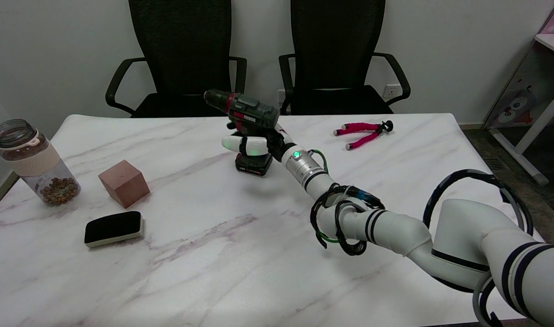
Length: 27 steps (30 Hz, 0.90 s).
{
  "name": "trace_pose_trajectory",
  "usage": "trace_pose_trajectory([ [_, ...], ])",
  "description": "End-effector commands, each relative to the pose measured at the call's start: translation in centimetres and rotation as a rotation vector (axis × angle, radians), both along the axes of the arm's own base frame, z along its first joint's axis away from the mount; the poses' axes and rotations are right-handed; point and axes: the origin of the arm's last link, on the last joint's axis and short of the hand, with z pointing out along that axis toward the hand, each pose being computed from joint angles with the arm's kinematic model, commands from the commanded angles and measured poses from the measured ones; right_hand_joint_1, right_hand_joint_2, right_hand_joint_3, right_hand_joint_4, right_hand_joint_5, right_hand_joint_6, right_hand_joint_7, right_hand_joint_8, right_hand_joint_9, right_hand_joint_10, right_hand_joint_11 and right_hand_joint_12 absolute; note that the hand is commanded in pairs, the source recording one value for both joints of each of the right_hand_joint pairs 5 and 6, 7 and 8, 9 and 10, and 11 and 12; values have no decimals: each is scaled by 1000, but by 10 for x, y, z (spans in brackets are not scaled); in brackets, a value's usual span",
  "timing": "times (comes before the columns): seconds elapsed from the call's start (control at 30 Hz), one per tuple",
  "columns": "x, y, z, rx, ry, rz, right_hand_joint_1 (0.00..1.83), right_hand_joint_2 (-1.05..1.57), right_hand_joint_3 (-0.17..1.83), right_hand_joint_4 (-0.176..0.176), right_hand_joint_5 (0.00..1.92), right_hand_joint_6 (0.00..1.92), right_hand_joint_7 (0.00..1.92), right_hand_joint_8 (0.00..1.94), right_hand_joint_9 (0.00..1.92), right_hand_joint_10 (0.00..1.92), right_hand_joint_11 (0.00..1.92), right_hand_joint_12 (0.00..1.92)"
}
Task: Pick up the power screwdriver.
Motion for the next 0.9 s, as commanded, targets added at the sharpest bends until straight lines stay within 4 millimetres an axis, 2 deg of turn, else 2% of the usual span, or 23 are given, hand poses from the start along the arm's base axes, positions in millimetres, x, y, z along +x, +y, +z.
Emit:
trace_pose_trajectory([
  [0.03, -4, -1, 14, -48, -4, -16, 1074, 512, 726, 176, 832, 832, 832, 832, 950, 950, 1189, 1189],
  [0.1, -4, -2, 15, -50, -4, -15, 1090, 568, 771, 176, 859, 859, 859, 859, 1091, 1091, 1358, 1358],
  [0.23, -4, -2, 17, -59, -6, -16, 1107, 634, 813, 173, 892, 892, 892, 892, 1214, 1214, 1493, 1493],
  [0.37, -4, -2, 20, -70, -15, -17, 1116, 698, 836, 149, 920, 920, 920, 920, 1322, 1322, 1612, 1612],
  [0.43, -5, -2, 21, -79, -26, -20, 1113, 761, 835, 126, 940, 940, 940, 940, 1444, 1444, 1704, 1704],
  [0.5, -5, -2, 22, -83, -31, -22, 1093, 813, 821, 149, 966, 966, 966, 966, 1537, 1537, 1757, 1757],
  [0.63, -6, -1, 23, -85, -32, -23, 1081, 896, 791, 121, 1008, 1008, 1008, 1008, 1700, 1700, 1790, 1790],
  [0.67, -5, -1, 23, -85, -32, -23, 1080, 906, 787, 102, 1018, 1018, 1018, 1018, 1715, 1715, 1792, 1792],
  [0.7, -5, -2, 23, -85, -32, -22, 1079, 926, 780, 36, 1046, 1046, 1046, 1046, 1748, 1748, 1795, 1795],
  [0.77, -4, -3, 24, -86, -30, -20, 1068, 976, 784, -7, 1140, 1140, 1140, 1140, 1807, 1807, 1803, 1803],
  [0.9, -2, -4, 24, -87, -30, -16, 1035, 1109, 779, 1, 1465, 1465, 1465, 1465, 1864, 1864, 1806, 1806],
])
